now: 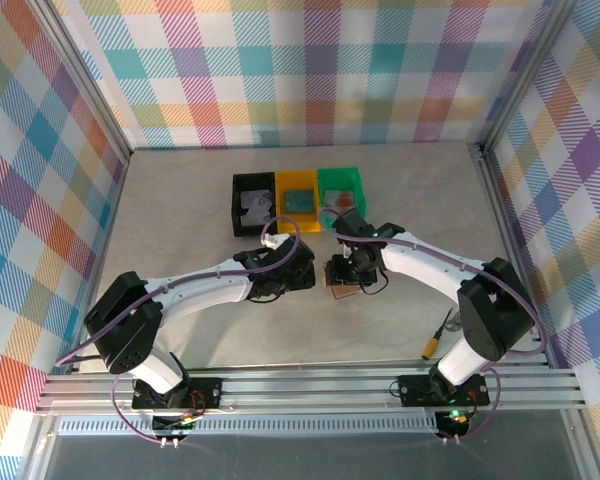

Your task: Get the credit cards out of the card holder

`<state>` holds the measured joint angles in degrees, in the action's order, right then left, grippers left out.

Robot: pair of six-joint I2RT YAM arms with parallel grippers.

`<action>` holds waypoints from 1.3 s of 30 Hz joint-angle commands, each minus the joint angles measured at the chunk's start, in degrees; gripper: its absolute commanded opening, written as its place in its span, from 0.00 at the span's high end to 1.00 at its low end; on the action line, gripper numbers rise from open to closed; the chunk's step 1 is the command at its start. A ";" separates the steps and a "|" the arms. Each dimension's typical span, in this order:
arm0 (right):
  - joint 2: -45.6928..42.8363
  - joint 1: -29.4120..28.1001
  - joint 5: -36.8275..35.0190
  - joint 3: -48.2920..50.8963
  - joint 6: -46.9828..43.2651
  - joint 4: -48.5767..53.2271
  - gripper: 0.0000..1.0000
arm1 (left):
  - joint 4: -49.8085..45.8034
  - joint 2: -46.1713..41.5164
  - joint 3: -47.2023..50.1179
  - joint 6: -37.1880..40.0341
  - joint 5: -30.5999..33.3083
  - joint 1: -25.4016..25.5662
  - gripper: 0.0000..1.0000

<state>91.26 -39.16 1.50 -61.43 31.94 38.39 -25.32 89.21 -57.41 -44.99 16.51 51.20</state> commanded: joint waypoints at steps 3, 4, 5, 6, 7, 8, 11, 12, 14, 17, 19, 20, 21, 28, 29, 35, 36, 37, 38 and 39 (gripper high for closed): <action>2.31 -2.62 -7.19 0.56 -1.81 0.72 0.43 | -0.43 -2.40 1.21 0.42 1.94 -0.05 0.10; 2.46 -2.84 -7.91 0.61 -1.80 0.94 0.43 | -0.45 -2.67 1.42 0.49 2.14 -0.05 0.10; 2.66 -3.02 -8.53 0.61 -1.72 1.07 0.43 | -0.43 -3.01 1.74 0.46 2.29 -0.04 0.10; 2.85 -3.18 -8.83 0.66 -1.78 1.13 0.43 | -0.43 -3.20 1.90 0.45 2.45 -0.04 0.10; 3.16 -3.33 -9.03 0.61 -1.86 1.07 0.43 | -0.52 -3.40 2.02 0.56 2.63 -0.03 0.10; 3.64 -3.44 -9.27 0.40 -2.05 1.23 0.43 | -0.60 -3.51 2.10 0.54 2.73 0.00 0.10; 4.95 -4.06 -10.59 -0.14 -2.41 1.72 0.43 | -0.87 -3.69 2.21 0.70 2.99 -0.04 0.10; 5.31 -4.29 -11.37 -0.32 -2.50 1.99 0.43 | -0.96 -3.82 2.28 0.72 3.08 -0.04 0.10; 6.23 -4.68 -13.25 -0.63 -2.62 2.45 0.43 | -1.04 -4.08 2.45 0.81 3.26 -0.04 0.10; 7.38 -5.13 -14.69 -1.23 -2.63 3.09 0.43 | -1.14 -4.39 2.59 0.96 3.52 -0.01 0.10; 7.87 -5.64 -15.71 -1.53 -2.59 3.29 0.43 | -1.39 -4.35 2.56 1.22 3.61 -0.05 0.10; 7.98 -5.95 -15.90 -1.80 -2.68 3.39 0.43 | -1.48 -4.31 2.48 1.24 3.70 -0.05 0.10; 8.09 -6.25 -16.06 -2.06 -2.69 3.51 0.43 | -1.44 -4.28 2.39 1.32 3.72 -0.02 0.10; 7.80 -8.81 -20.09 -3.87 -2.84 5.11 0.35 | -1.66 -4.13 2.21 1.65 3.70 -0.04 0.10; 7.87 -8.83 -20.50 -4.01 -2.85 5.24 0.34 | -1.73 -4.13 2.28 1.59 3.78 -0.05 0.10; 10.72 -8.88 -23.02 -5.36 -3.38 7.04 0.35 | -2.14 -4.13 2.25 1.73 3.88 -0.05 0.10; 10.85 -8.83 -23.12 -5.37 -3.38 6.97 0.35 | -2.19 -4.17 2.24 1.66 3.96 -0.05 0.10; 10.87 -8.83 -23.04 -5.37 -3.51 6.83 0.35 | -2.28 -4.22 2.30 1.81 4.05 -0.05 0.10; 10.78 -8.90 -22.58 -5.44 -3.72 6.62 0.35 | -2.32 -4.22 2.30 1.77 4.10 -0.04 0.10; 10.63 -8.92 -22.14 -5.40 -3.98 6.17 0.35 | -2.33 -4.22 2.30 1.82 4.14 -0.05 0.10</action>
<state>101.23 -47.62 -19.55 -65.71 29.17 43.11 -26.20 86.39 -55.53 -43.90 19.20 51.20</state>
